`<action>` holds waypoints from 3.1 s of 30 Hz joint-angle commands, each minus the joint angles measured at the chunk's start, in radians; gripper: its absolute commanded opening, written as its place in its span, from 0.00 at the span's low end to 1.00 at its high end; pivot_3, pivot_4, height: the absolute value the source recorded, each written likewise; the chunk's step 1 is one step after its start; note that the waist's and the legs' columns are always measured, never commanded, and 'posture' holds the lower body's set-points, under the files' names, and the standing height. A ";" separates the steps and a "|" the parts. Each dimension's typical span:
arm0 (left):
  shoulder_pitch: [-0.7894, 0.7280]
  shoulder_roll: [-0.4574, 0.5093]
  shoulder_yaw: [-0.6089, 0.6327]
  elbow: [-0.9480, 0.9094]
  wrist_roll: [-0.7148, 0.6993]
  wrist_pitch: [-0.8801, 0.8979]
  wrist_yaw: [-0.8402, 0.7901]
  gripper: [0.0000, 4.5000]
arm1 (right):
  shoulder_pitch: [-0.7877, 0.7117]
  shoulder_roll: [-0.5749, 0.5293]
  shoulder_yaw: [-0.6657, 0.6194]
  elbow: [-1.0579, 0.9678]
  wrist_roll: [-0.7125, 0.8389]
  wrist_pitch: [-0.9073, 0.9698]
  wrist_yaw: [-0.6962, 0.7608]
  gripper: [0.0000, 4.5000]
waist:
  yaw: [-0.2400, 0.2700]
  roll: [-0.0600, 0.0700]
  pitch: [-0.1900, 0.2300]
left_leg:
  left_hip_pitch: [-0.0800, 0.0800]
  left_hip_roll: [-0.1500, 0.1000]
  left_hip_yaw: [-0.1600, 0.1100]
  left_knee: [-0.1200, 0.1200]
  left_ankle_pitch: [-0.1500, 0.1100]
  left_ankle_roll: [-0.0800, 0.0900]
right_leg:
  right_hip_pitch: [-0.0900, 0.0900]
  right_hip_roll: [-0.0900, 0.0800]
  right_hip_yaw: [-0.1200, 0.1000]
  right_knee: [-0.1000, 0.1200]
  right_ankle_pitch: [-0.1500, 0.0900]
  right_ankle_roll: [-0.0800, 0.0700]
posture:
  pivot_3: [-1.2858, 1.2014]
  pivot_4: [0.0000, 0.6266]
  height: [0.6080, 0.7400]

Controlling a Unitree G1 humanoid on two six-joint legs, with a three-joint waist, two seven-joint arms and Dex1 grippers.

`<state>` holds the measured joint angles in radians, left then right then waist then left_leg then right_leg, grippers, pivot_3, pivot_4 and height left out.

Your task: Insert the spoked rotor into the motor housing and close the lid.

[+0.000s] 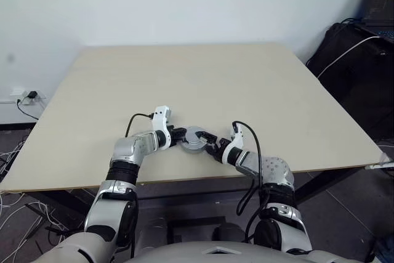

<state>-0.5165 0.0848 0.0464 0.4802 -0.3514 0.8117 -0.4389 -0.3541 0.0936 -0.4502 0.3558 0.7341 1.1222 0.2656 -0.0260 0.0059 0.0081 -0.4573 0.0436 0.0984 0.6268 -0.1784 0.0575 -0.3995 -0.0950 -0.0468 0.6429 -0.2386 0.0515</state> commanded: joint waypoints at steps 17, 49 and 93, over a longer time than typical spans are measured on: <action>0.032 -0.006 -0.016 0.015 0.036 0.009 0.007 0.00 | 0.012 0.011 0.010 -0.021 0.049 -0.017 0.008 0.27 | -0.001 0.002 0.000 | 0.001 0.000 0.000 -0.001 0.000 0.000 | 0.000 -0.001 0.000 0.000 0.000 0.000 | 0.52 0.00 1.00; 0.525 -0.235 0.181 -0.644 -0.298 -0.315 0.219 0.00 | 0.062 0.058 -0.047 -0.079 0.214 -0.019 0.013 0.27 | -0.001 0.001 0.007 | -0.008 0.000 0.002 -0.004 0.000 0.000 | -0.011 0.000 0.005 -0.002 0.000 -0.002 | 0.52 0.00 1.00; 0.735 -0.280 -0.074 -0.645 -1.199 -0.296 0.223 1.00 | 0.169 -0.026 0.151 -0.394 0.836 0.098 -0.339 0.27 | -0.010 0.001 0.011 | -0.008 0.001 0.002 -0.001 0.000 0.000 | -0.009 0.003 0.005 -0.002 0.000 -0.001 | 0.52 0.00 1.00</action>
<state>0.2119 -0.0646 -0.0122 -0.1485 -1.5346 0.5222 -0.2010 -0.1693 0.0674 -0.3091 0.0170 1.4920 1.2314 -0.0905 -0.0365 0.0066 0.0192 -0.4653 0.0444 0.1001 0.6261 -0.1784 0.0574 -0.4090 -0.0923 -0.0421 0.6411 -0.2386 0.0505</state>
